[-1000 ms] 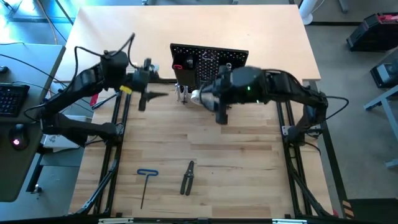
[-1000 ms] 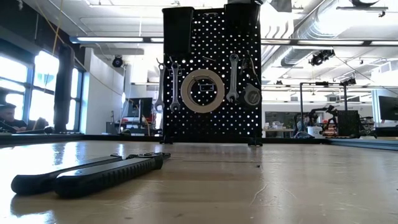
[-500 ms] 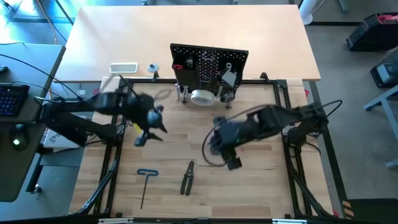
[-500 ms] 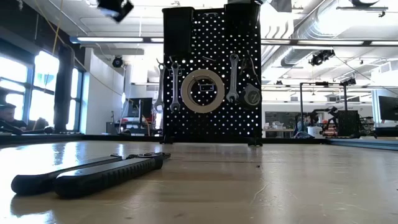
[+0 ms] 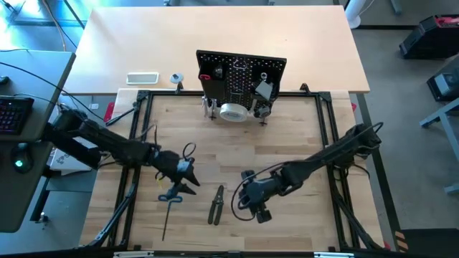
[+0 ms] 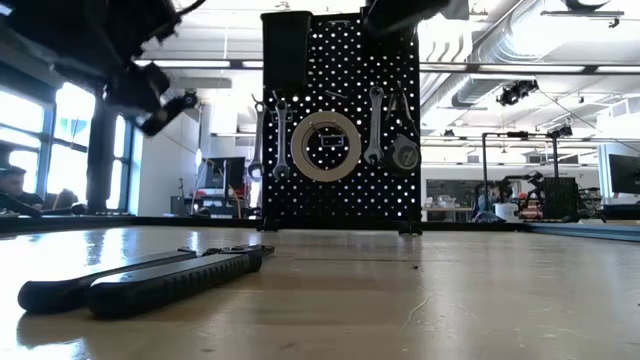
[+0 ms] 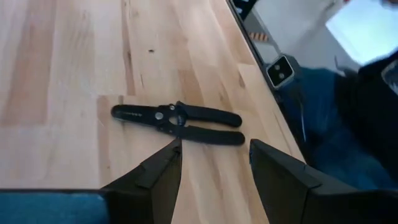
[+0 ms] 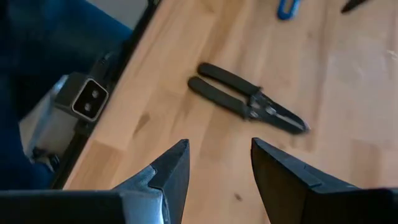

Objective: Hang tools onto peg board
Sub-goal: Hang the black cable cutter on the pegboard bin

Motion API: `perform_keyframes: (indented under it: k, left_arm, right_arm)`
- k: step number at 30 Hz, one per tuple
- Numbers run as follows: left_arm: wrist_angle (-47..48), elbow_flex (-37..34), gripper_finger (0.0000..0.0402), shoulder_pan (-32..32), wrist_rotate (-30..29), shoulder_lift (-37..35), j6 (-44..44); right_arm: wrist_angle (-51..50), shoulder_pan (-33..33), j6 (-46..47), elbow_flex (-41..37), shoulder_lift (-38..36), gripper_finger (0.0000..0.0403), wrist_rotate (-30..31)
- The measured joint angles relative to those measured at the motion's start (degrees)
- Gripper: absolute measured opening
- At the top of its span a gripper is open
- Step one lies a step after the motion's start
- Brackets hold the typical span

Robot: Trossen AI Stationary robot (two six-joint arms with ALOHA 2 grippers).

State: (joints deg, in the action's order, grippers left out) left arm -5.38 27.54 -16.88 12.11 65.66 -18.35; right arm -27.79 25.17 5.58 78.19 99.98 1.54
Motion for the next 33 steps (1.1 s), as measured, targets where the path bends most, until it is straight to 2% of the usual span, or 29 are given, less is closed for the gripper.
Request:
perform_keyframes:
  k: [6,12,19,23,33]
  left_arm:
    - [-10.93,-2.66,0.0179,-3.98,-3.76,8.08,-7.37]
    - [-23.33,-2.65,0.0179,-6.93,-4.14,19.54,-12.66]
    - [-35.97,-2.63,0.0179,-7.31,-4.12,32.04,-22.75]
    - [-42.06,-1.88,0.0179,-7.75,-4.7,35.64,-26.1]
    - [-38.16,5.04,0.0179,-9.45,-8.98,39.86,-29.13]
  right_arm:
    - [19.59,-0.84,0.0,-11.94,0.0,0.0165,-1.21]
    - [28.93,-1.72,-1.72,-18.12,1.08,0.0165,-1.23]
    - [33.01,-2.05,-11.31,-16.81,7.67,0.0165,1.59]
    - [34.93,-2.05,-17.38,-14.92,11.91,0.0165,4.09]
    - [35.69,-2.03,-28.51,-10.4,20.12,0.0165,9.65]
